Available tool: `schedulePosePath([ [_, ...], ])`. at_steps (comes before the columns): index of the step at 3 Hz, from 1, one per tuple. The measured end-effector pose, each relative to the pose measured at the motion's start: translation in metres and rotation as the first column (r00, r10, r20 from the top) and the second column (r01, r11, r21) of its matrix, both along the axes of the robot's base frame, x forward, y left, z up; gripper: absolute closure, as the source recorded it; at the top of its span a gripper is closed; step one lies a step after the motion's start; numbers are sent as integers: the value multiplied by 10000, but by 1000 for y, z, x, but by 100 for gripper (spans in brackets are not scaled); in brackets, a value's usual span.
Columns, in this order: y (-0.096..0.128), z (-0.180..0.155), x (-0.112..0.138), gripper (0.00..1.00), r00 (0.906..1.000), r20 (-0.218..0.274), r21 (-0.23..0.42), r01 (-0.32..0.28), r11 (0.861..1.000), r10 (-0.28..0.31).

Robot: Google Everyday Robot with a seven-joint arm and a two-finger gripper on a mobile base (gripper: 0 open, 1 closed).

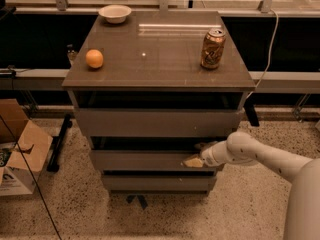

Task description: Open middle drawer

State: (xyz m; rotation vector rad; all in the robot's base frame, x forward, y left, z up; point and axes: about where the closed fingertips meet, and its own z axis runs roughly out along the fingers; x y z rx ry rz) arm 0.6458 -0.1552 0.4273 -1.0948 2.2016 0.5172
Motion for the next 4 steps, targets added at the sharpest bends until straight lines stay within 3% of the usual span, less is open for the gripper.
schedulePosePath([
  [1,0,7,0,72,10000,0,0,0,10000,0],
  [2,0,11,0,63,10000,0,0,0,10000,0],
  [3,0,12,0,39,10000,0,-3,-2,10000,2],
  [4,6,8,0,16,9991,-50,-519,-414,9978,412],
])
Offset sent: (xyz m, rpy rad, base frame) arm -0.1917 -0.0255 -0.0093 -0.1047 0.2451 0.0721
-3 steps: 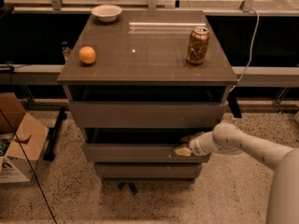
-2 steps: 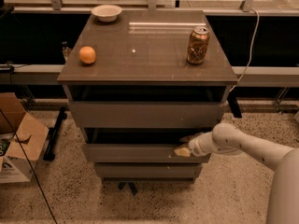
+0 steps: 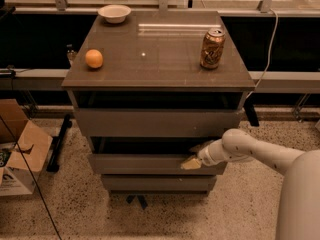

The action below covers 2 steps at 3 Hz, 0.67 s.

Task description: Open middle drawer

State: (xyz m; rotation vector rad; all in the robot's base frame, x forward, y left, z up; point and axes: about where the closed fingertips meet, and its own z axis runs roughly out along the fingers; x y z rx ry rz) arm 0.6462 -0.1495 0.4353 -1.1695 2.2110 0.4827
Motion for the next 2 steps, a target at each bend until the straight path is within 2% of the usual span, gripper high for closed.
schedulePosePath([
  [1,3,-7,-9,0,9967,-193,-731,-799,9941,787],
  [2,-1,-10,-17,0,9897,-269,-1235,-1427,9820,1404],
])
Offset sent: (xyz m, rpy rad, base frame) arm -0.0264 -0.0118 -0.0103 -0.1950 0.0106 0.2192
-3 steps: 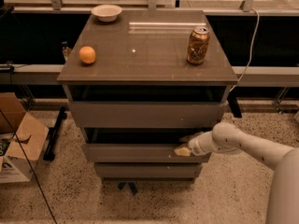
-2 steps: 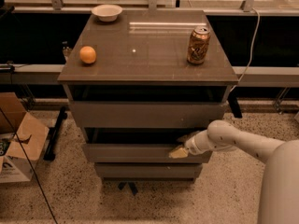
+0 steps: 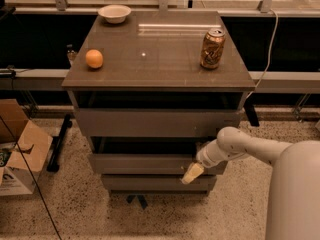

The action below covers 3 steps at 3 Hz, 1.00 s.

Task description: Open middle drawer

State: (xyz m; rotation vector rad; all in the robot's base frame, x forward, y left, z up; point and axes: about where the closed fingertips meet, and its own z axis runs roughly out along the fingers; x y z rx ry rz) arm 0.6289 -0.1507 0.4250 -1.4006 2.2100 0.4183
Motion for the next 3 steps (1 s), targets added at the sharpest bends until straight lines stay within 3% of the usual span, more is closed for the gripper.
schedulePosePath([
  [2,-12,-4,-24,42,9957,-385,-743,-869,9934,842],
  [3,-17,-5,-34,65,9933,-659,-888,-1009,9909,952],
])
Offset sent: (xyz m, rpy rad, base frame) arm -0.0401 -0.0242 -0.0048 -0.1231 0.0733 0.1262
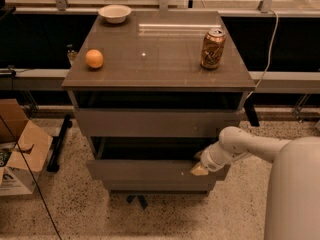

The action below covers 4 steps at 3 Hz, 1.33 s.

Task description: Open middle drawer

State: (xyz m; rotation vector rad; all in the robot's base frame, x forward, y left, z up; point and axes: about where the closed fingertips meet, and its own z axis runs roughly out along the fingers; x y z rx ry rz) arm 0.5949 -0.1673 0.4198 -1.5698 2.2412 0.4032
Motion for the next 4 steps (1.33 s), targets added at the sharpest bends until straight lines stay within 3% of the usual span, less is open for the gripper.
schedulePosePath([
  [1,0,0,0,88,10000,0,0,0,10000,0],
  [2,-2,-4,-27,95,9959,-564,316,722,9969,-704],
  [3,-3,-5,-41,64,9917,-900,374,952,9948,-916],
  [4,-3,-4,-41,41,9917,-900,373,952,9948,-915],
])
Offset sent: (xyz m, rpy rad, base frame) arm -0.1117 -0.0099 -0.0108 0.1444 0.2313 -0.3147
